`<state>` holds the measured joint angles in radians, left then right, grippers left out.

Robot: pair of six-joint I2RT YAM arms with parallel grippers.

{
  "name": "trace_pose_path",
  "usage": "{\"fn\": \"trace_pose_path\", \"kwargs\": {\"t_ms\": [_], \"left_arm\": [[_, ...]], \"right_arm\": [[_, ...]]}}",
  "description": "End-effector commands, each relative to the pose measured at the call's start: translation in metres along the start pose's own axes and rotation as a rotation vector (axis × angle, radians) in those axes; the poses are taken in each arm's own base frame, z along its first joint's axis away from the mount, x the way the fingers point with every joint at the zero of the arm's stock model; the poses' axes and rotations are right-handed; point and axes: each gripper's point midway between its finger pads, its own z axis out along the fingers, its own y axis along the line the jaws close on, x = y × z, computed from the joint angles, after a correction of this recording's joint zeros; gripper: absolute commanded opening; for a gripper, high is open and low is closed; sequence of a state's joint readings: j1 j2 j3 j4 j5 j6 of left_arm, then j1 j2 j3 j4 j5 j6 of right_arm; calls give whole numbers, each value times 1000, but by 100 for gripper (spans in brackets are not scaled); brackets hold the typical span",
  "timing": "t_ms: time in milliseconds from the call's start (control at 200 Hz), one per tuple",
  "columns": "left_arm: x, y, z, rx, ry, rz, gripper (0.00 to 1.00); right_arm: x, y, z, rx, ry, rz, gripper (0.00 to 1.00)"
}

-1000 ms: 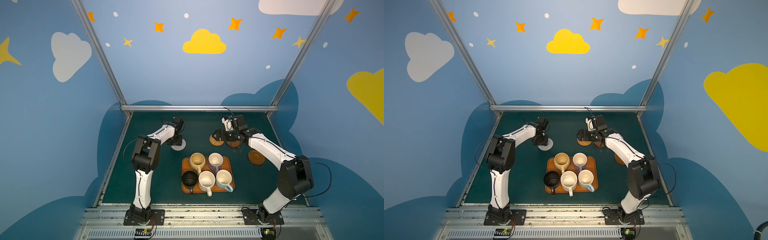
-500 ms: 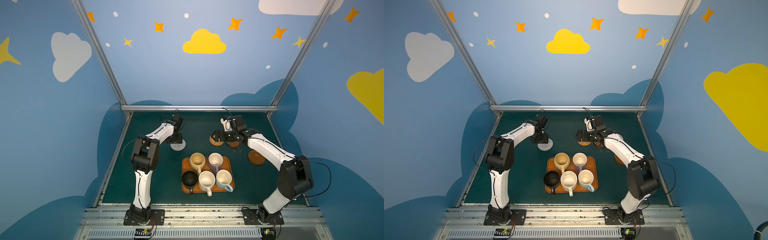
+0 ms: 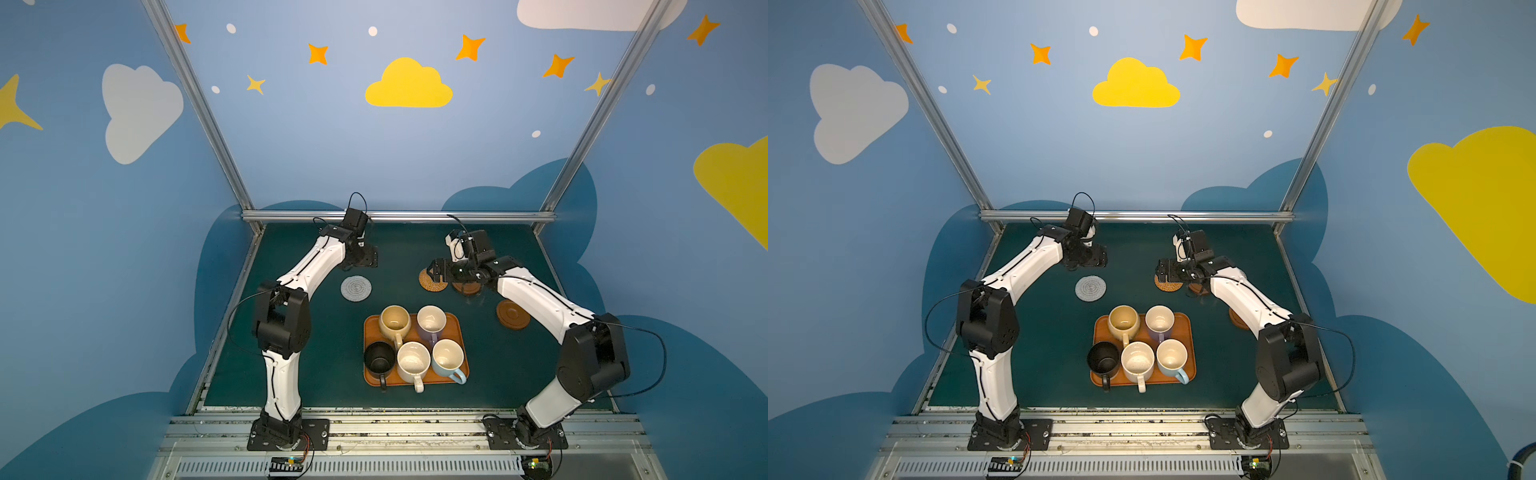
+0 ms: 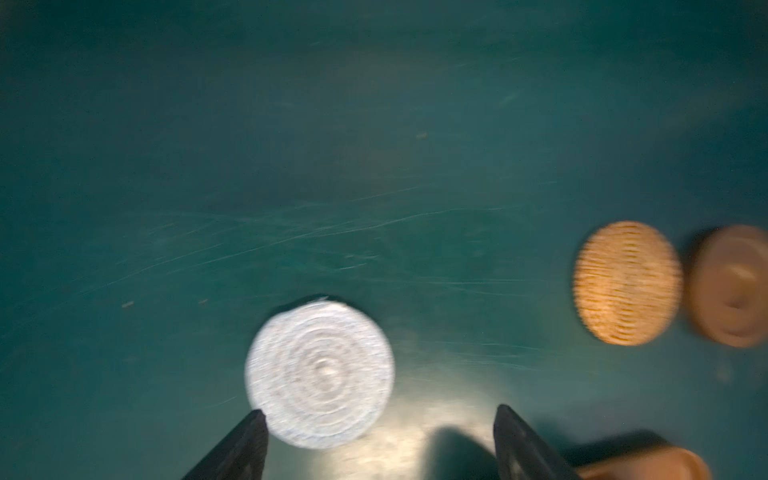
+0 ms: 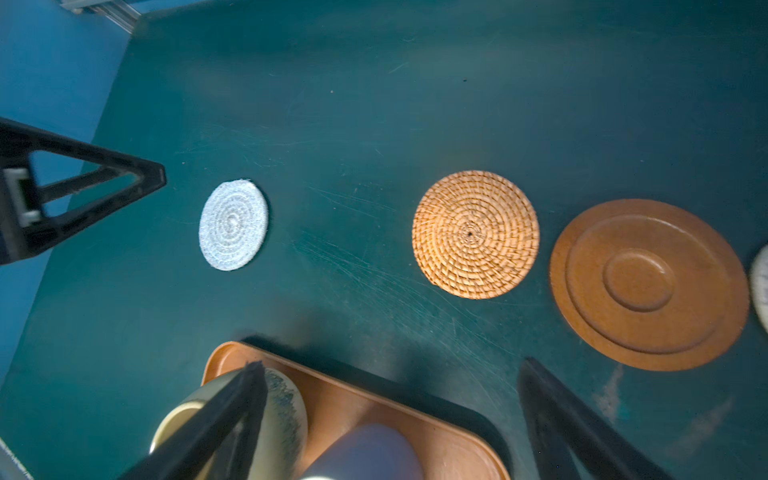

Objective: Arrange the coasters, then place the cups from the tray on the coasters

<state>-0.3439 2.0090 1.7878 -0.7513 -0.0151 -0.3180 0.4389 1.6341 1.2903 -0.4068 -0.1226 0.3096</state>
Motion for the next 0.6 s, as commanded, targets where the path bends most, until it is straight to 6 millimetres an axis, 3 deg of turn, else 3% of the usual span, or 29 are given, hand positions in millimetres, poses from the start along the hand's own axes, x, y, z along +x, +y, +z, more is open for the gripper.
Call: {"fn": "trace_pose_path", "kwargs": {"t_ms": [0,200,415,596], "left_arm": [[-2,-36,-1,164,1,11,88],[2,-68,19,270,39,-33,98],[8,-104,37,293,70,16,95],[11,-118,56,252,87,60,91]], "right_arm": [[-8,-9,-12,42,-20,7,94],[-5,-31,-7,101,7,49,93],[-1,-44,-6,141,125,119,86],[-1,-56,-6,158,153,126,84]]}}
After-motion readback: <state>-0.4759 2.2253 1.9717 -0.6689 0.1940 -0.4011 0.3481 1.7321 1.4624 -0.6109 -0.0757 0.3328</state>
